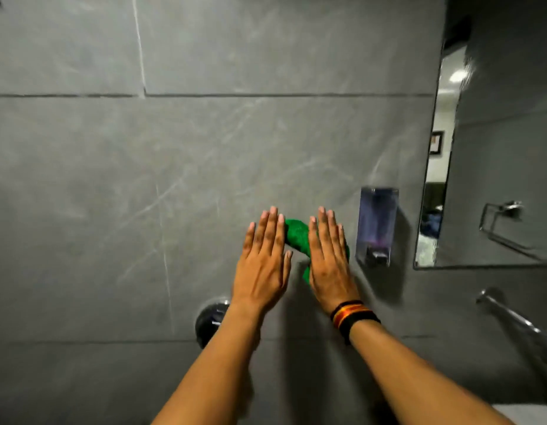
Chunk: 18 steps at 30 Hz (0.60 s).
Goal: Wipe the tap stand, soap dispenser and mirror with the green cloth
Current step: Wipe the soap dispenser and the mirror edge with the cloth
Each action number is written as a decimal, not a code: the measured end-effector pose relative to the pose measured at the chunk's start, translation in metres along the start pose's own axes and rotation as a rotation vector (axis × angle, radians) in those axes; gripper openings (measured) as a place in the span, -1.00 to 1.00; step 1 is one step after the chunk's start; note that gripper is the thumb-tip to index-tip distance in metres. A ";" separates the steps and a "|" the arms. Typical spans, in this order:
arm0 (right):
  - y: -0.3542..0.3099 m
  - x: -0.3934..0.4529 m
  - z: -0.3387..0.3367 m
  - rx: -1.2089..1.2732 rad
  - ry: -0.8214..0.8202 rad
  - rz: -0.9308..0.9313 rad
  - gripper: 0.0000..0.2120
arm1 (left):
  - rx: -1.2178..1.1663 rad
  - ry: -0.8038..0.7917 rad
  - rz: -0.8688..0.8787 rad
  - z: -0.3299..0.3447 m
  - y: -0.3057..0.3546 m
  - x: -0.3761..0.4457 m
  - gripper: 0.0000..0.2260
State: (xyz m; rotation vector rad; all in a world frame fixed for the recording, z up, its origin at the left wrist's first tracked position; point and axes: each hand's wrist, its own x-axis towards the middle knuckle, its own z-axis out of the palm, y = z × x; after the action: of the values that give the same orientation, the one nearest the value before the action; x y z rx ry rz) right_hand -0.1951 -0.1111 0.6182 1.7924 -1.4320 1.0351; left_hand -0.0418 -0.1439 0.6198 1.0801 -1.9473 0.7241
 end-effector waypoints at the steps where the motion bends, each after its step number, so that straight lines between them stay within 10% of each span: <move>1: 0.000 0.022 -0.014 -0.032 0.040 -0.007 -0.13 | 0.005 0.040 0.005 -0.015 -0.001 0.021 -0.41; 18: 0.056 0.166 -0.134 -0.297 0.417 -0.043 -0.13 | 0.074 0.330 0.122 -0.100 0.021 0.185 -0.41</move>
State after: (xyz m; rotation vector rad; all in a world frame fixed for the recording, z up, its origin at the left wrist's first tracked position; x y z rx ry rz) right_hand -0.2583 -0.0929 0.8289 1.2993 -1.2086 1.0374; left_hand -0.0867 -0.1363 0.8264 0.8287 -1.7234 0.9826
